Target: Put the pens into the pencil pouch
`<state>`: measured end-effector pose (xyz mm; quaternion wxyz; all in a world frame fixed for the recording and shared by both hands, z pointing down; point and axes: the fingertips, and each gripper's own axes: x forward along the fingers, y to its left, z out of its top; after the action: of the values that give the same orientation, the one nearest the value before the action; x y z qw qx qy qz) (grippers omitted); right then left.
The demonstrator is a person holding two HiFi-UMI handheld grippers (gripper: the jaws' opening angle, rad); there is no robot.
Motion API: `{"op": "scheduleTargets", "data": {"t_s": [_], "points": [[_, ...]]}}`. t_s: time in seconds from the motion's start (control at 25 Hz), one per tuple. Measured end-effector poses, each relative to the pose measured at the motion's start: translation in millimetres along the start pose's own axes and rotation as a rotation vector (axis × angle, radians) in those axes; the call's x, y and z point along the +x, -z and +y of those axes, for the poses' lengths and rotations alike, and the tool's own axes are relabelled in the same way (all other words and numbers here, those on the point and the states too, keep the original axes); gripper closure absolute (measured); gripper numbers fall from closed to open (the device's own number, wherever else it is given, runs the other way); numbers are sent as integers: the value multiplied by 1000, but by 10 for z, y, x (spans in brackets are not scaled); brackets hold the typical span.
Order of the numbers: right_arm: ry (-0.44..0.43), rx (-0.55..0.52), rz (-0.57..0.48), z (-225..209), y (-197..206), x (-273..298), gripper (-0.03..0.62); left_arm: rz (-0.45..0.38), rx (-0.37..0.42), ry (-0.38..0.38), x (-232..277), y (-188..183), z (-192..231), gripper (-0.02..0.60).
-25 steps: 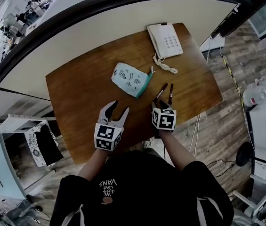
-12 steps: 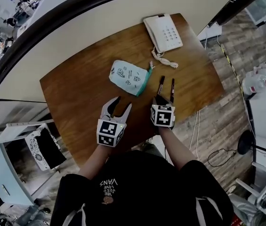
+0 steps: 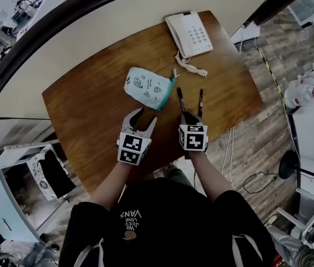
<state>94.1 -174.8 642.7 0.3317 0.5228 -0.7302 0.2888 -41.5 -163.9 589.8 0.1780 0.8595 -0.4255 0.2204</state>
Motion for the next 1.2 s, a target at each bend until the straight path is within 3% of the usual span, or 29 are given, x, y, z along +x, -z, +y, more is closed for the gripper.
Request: {"op": "scheduleTargets", "data": {"t_s": [0.48, 0.92, 1.0, 1.08, 1.2], "points": [[-45, 42, -32, -90, 114, -352, 528, 90, 103, 19, 531, 168, -239, 396], [-28, 60, -37, -269, 277, -644, 528, 174, 316, -95, 884, 146, -124, 398], [-28, 57, -41, -282, 293, -670, 528, 175, 313, -112, 890, 141, -101, 418], [-30, 52, -43, -288, 313, -686, 528, 165, 302, -120, 885, 127, -92, 499], [-42, 40, -44, -275, 329, -700, 528, 149, 255, -124, 864, 98, -72, 528]]}}
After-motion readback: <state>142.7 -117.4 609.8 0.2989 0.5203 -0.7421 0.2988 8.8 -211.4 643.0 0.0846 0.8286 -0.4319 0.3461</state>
